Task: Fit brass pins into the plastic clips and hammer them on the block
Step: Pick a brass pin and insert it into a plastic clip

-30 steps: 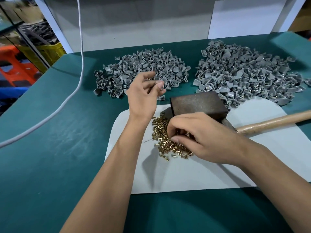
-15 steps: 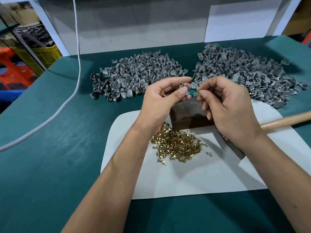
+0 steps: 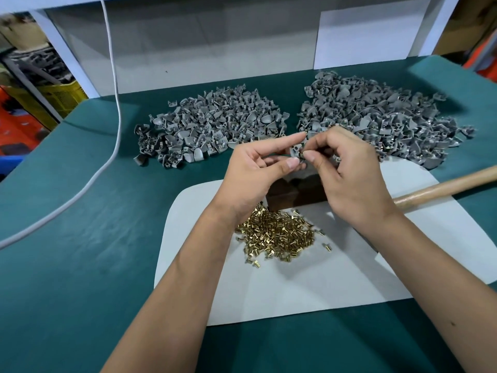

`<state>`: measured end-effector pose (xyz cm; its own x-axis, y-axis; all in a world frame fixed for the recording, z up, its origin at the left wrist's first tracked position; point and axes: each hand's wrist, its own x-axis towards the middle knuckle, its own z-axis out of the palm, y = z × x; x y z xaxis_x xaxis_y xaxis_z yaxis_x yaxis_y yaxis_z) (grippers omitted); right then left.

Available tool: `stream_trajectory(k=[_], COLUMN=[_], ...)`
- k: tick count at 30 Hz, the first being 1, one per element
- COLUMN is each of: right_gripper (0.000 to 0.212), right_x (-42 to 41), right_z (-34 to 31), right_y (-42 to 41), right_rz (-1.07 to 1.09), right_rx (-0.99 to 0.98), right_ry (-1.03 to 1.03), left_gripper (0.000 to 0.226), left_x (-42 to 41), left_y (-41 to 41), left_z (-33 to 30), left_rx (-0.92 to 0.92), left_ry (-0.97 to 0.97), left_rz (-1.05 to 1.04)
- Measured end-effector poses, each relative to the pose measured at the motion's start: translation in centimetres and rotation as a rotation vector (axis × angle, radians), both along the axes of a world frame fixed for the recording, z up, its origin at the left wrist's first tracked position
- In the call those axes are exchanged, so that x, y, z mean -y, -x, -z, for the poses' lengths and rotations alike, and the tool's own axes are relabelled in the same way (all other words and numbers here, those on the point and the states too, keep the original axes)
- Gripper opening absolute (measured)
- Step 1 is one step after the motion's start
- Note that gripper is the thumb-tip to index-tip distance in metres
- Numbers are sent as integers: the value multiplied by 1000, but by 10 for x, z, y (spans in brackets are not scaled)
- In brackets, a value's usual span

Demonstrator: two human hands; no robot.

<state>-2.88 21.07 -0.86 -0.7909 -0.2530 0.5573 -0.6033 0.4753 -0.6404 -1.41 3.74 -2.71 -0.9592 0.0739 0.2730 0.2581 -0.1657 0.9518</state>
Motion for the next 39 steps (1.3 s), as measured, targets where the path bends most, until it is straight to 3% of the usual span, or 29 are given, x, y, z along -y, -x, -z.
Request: stream_trajectory(k=[4,11,23,34,37,39], right_gripper=[4,7,4,5,9,18], right_x=[-1,-5,0,-2,-12,-25], right_z=[0,-2,-1,-4,-11,-20], right_y=[0,1,-8,-4,2,9], right_rz=[10,8,91,83,-25,-73], right_rx=[5,1,-155,-157,-48,37], right_ry=[-12,-64,-119,-126,-214,-282], left_gripper=[48,29,31,31,29,24], left_x=[-1,-3,-5,-10,-13,-16], left_y=[0,0,-2,-4,-5,-5], left_z=[-1,1,-3,-5,-3,-1], left_rx=[2,-11,-5,-21,-13,-52], left_ry=[11,28,54,74,177,360], left_rz=[-41,-130,-184,-243,-286,-342])
